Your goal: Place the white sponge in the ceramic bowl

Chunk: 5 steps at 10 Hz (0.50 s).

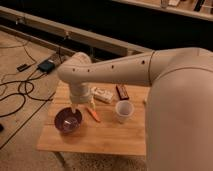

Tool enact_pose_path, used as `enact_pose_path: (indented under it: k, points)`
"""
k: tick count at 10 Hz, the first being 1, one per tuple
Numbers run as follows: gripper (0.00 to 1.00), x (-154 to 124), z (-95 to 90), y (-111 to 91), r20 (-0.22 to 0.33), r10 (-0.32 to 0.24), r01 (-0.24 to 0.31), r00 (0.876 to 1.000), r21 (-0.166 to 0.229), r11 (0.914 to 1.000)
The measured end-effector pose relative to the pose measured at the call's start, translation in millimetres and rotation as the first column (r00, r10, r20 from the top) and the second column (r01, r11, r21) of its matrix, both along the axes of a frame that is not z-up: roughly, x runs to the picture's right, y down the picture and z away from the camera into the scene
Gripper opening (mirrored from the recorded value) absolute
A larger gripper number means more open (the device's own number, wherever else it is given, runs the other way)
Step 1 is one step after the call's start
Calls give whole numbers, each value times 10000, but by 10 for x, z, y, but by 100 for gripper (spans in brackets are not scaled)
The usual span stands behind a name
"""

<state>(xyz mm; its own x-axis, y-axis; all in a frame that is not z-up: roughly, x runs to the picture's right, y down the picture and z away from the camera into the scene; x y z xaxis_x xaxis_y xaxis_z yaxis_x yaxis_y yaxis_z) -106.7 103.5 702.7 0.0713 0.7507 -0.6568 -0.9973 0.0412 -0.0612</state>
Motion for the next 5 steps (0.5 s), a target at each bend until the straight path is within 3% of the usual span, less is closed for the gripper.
enact_pose_path:
  k: [3,5]
  points:
    - [65,25,12,-14,0,24,-24,10000,5,10000]
    - [65,387,161,-108,-365,128,-123,9992,136,9998]
